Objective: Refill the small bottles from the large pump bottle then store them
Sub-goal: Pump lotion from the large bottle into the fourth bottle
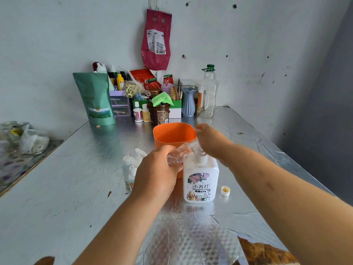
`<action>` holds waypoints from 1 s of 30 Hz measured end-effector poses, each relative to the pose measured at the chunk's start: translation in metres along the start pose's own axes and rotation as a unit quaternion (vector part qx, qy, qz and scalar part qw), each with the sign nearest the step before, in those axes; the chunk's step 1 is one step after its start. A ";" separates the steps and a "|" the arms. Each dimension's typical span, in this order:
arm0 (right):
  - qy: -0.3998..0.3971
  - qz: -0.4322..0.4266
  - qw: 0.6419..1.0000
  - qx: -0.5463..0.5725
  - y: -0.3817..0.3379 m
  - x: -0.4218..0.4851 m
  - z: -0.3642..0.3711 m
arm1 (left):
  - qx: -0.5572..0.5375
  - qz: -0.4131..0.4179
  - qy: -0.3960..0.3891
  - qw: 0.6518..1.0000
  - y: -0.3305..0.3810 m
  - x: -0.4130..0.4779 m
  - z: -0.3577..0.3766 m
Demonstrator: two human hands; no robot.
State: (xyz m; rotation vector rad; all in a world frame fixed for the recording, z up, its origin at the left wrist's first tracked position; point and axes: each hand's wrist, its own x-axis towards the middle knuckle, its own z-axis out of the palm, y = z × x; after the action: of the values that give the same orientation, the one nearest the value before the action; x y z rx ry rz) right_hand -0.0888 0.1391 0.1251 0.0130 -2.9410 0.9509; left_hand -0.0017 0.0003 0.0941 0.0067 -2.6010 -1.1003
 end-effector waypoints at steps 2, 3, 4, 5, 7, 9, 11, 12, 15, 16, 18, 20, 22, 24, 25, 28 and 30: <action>-0.007 0.001 1.000 -0.013 0.000 -0.002 0.002 | 0.000 -0.006 -0.006 1.000 -0.001 -0.001 0.001; -0.009 0.000 1.000 -0.014 0.000 -0.002 0.004 | -0.002 -0.008 -0.008 1.000 -0.002 -0.002 0.002; -0.011 0.002 1.000 -0.017 -0.001 -0.001 0.003 | -0.002 -0.008 -0.008 1.000 -0.002 -0.003 0.002; -0.014 0.003 1.000 -0.019 -0.001 0.001 0.002 | -0.003 -0.006 -0.007 1.000 -0.002 -0.003 0.001; -0.021 0.012 1.000 -0.003 -0.002 0.002 -0.001 | -0.004 0.000 -0.005 1.000 0.000 -0.004 0.000; -0.019 0.011 1.000 0.016 -0.002 0.002 -0.005 | -0.002 0.008 0.000 1.000 0.003 -0.003 -0.002; -0.015 0.010 0.999 0.031 -0.002 0.002 -0.007 | -0.002 0.011 0.004 1.000 0.005 -0.002 -0.004; -0.015 0.009 0.999 0.035 -0.002 0.002 -0.007 | -0.004 0.012 0.005 1.000 0.005 -0.002 -0.004; -0.018 0.008 0.999 0.042 -0.003 0.002 -0.007 | -0.005 0.013 0.005 1.000 0.005 -0.002 -0.004; -0.019 0.007 0.999 0.041 -0.003 0.002 -0.006 | -0.005 0.013 0.006 1.000 0.005 -0.002 -0.004; -0.022 0.003 0.999 0.040 -0.002 0.002 -0.007 | -0.007 0.013 0.004 1.000 0.004 -0.001 -0.003; -0.024 0.000 0.999 0.040 -0.002 0.001 -0.007 | -0.007 0.014 0.004 1.000 0.003 -0.001 -0.003; -0.025 -0.002 0.999 0.040 -0.001 0.001 -0.007 | -0.007 0.016 0.006 1.000 0.002 -0.001 -0.001; -0.026 -0.008 0.999 0.025 -0.001 0.001 -0.005 | -0.007 0.015 0.008 1.000 0.001 -0.001 0.000; -0.029 -0.015 0.999 0.011 0.000 0.002 -0.003 | -0.008 0.014 0.008 1.000 0.000 0.000 0.000; -0.030 -0.019 0.999 -0.003 0.001 0.004 0.004 | -0.003 0.009 0.009 1.000 -0.004 0.001 0.003; -0.024 -0.020 1.000 -0.004 0.003 0.004 0.008 | 0.002 0.003 0.004 1.000 -0.006 -0.001 0.005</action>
State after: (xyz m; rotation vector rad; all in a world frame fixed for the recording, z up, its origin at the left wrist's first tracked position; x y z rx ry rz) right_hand -0.0927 0.1373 0.1170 0.0941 -2.9750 0.9470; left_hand -0.0030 -0.0002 0.0867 0.0039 -2.5941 -1.0904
